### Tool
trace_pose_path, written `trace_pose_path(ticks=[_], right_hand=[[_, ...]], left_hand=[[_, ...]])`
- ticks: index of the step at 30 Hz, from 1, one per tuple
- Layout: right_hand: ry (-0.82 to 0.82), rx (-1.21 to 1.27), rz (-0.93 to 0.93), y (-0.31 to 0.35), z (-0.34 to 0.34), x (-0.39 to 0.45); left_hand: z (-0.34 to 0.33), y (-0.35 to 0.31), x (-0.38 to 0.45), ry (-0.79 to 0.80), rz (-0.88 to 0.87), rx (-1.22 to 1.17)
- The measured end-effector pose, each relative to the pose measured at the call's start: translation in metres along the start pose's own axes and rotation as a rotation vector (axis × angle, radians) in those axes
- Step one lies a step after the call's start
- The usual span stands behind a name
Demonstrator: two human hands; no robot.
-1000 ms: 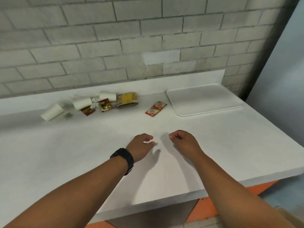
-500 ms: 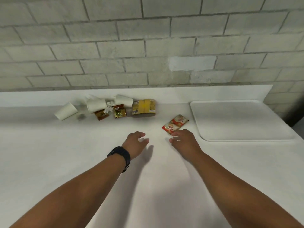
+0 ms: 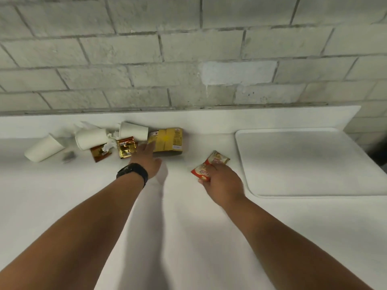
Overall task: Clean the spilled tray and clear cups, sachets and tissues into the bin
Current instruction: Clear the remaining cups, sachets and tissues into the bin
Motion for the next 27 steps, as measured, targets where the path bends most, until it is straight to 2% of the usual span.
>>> trace_pose_path(ticks=[3, 7, 12, 17, 22, 27], right_hand=[[-0.002, 0.007, 0.027, -0.001, 0.001, 0.003], [-0.013, 0.005, 0.046, 0.000, 0.004, 0.004], [0.046, -0.023, 0.025, -0.008, 0.004, 0.005], [0.042, 0.049, -0.141, -0.022, 0.020, 0.008], [0.032, 0.166, -0.269, -0.020, 0.033, -0.020], [-0.019, 0.265, -0.355, -0.007, 0.047, -0.059]], left_hand=[[-0.009, -0.007, 0.017, 0.003, -0.036, 0.128], [0.000, -0.018, 0.025, -0.147, -0.041, 0.158], [0.009, -0.033, 0.011, -0.204, -0.028, 0.099], [0.034, -0.032, -0.010, -0.297, 0.000, -0.033], [0.053, -0.028, -0.035, -0.310, -0.011, -0.178], [0.078, -0.031, -0.075, -0.308, -0.102, -0.203]])
Point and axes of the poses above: each hand's wrist, its own x-axis towards the middle knuckle, its own z-axis out of the back of the hand, y = z × x, the point moved 9 cm from there along x, towards the middle knuckle, and after that the axes turned 8 degrees about -y, right-handed, at the moved point
